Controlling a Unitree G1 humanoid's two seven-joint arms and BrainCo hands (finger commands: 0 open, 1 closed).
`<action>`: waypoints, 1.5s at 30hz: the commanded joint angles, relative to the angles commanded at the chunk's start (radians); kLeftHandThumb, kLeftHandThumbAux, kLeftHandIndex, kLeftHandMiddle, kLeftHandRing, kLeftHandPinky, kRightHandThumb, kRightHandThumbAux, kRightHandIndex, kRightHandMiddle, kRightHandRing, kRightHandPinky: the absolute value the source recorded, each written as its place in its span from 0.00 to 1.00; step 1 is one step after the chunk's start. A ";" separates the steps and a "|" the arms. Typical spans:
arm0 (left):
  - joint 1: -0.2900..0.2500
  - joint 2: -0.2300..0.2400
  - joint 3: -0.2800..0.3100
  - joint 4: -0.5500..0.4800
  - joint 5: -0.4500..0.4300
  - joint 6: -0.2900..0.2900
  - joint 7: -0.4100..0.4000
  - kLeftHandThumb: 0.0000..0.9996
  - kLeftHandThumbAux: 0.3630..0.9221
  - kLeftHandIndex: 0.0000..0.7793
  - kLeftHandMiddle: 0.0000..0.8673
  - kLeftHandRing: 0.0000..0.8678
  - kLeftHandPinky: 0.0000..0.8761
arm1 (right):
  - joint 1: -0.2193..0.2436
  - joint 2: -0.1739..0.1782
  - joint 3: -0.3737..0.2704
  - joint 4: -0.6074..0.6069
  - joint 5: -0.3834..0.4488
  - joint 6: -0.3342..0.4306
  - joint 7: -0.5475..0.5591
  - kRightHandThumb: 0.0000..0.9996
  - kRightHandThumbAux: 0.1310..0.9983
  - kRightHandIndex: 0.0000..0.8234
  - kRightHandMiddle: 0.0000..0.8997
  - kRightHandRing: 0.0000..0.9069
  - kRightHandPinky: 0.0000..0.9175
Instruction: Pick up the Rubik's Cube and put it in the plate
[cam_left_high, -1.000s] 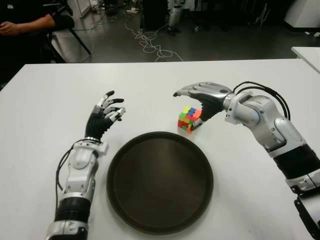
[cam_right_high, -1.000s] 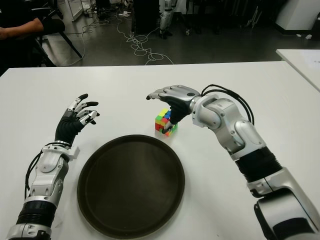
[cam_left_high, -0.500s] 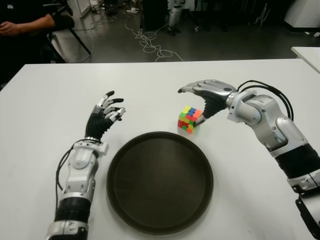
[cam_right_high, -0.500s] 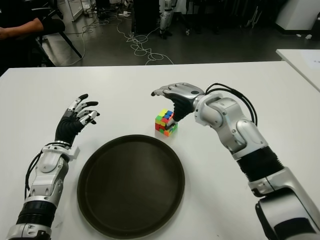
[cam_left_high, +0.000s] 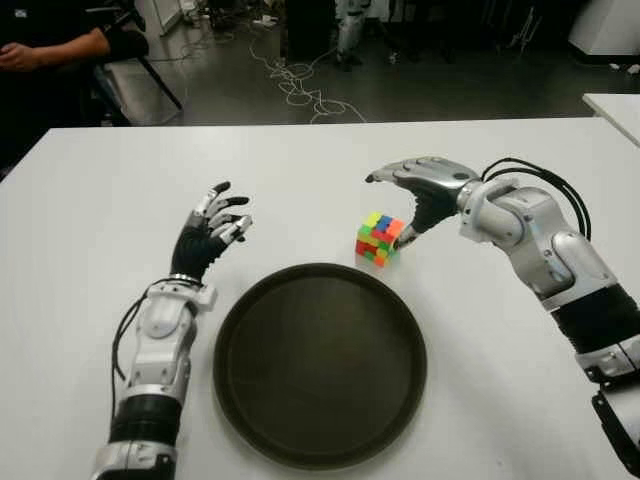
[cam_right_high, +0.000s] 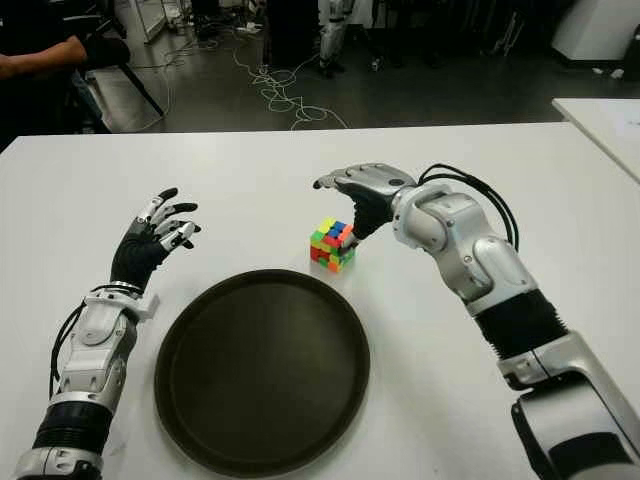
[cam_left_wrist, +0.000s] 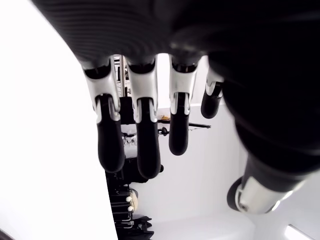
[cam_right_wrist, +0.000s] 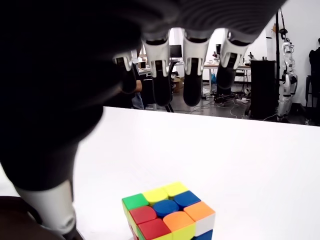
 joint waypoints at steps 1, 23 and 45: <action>0.000 0.001 0.000 0.000 0.001 0.001 0.000 0.47 0.58 0.12 0.31 0.44 0.54 | -0.005 0.002 0.004 0.011 -0.003 0.001 0.000 0.00 0.70 0.10 0.14 0.15 0.13; -0.022 0.003 0.002 0.046 0.006 -0.032 -0.004 0.46 0.57 0.12 0.33 0.45 0.55 | -0.080 0.055 0.094 0.265 -0.054 -0.047 -0.122 0.00 0.69 0.10 0.14 0.15 0.14; -0.025 0.004 0.004 0.055 0.006 -0.040 0.000 0.45 0.58 0.12 0.32 0.44 0.54 | -0.128 0.115 0.140 0.474 -0.058 -0.120 -0.238 0.00 0.77 0.14 0.17 0.19 0.18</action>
